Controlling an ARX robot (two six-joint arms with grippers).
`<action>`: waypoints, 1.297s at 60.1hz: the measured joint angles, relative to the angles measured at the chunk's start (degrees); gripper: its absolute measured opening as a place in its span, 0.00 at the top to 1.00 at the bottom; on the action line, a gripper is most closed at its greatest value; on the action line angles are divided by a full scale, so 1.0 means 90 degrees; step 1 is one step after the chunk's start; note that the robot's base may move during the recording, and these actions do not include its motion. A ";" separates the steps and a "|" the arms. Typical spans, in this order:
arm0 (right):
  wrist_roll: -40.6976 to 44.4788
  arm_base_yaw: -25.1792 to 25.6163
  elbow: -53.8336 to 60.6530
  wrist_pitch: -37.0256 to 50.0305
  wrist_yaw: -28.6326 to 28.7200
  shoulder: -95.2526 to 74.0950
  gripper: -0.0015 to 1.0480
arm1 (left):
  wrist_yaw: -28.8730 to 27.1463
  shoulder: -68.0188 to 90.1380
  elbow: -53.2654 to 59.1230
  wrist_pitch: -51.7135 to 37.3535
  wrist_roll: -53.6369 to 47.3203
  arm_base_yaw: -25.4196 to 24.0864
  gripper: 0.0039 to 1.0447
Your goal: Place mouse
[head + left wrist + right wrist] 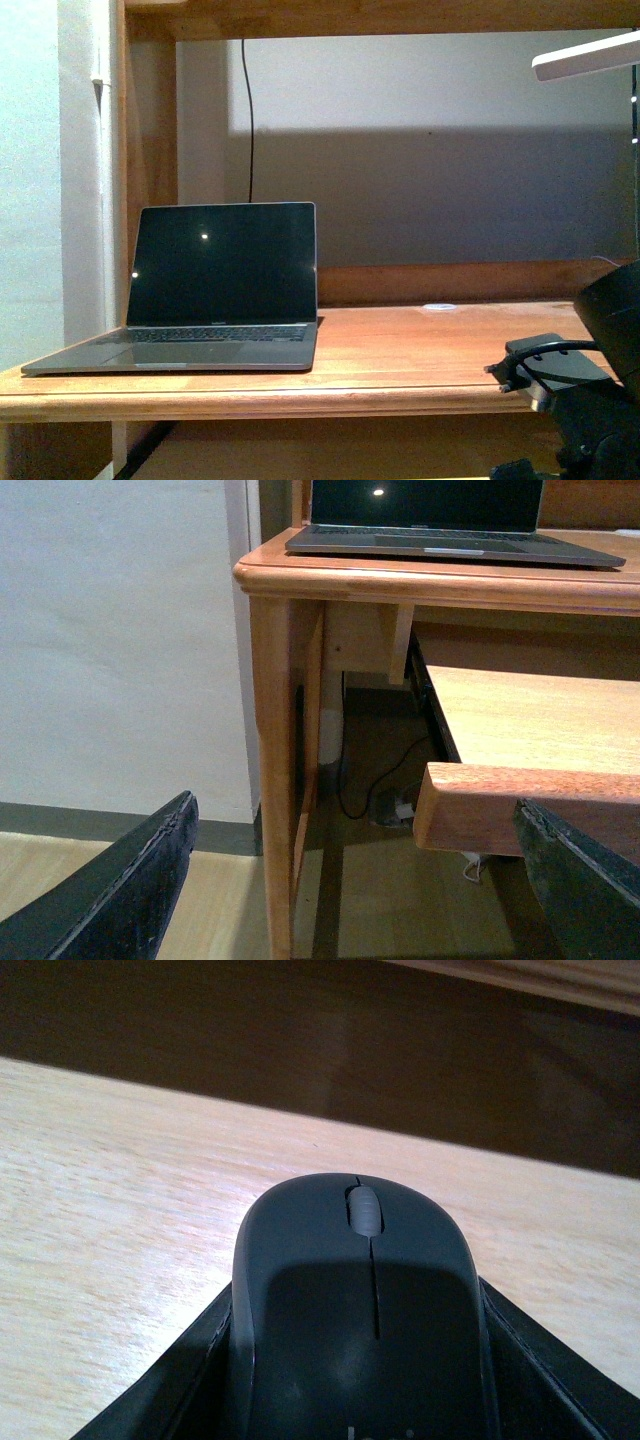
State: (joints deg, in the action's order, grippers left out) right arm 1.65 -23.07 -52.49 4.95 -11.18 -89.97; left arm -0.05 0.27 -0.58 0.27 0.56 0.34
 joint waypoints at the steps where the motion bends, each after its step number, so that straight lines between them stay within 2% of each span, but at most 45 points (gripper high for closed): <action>1: -0.0051 0.0024 0.0027 -0.0053 0.0022 0.0083 0.45 | 0.0002 0.0000 0.0000 0.0000 0.0000 0.0000 0.07; 14: -0.0189 0.0163 0.0085 -0.0532 0.0070 0.1343 0.45 | 0.0000 0.0000 0.0000 0.0000 0.0000 0.0000 0.07; 23: -0.0187 0.0015 -0.0610 -0.0697 -0.0092 0.1452 0.45 | 0.0002 0.0000 0.0000 0.0000 0.0000 0.0000 0.07; 40: -0.0102 -0.0653 -0.3043 -0.1056 -0.0765 -0.0454 0.45 | 0.0002 0.0000 0.0000 0.0000 0.0000 0.0000 0.07; 56: 0.0265 -0.0840 -0.5360 -0.1574 -0.1321 -0.2395 0.45 | 0.0002 0.0000 0.0000 0.0000 0.0000 0.0000 0.07; 65: 0.0476 -0.0840 -0.6093 -0.1753 -0.1586 -0.3041 0.45 | 0.0002 0.0000 0.0000 0.0000 0.0000 0.0000 0.07; 78: 0.0789 -0.0826 -0.6436 -0.1814 -0.1877 -0.3582 0.45 | 0.0002 0.0000 0.0000 0.0000 0.0000 0.0000 0.07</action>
State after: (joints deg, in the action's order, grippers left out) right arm 8.75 -30.50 -110.41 -11.38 -28.08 -122.21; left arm -0.03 0.27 -0.58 0.27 0.56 0.34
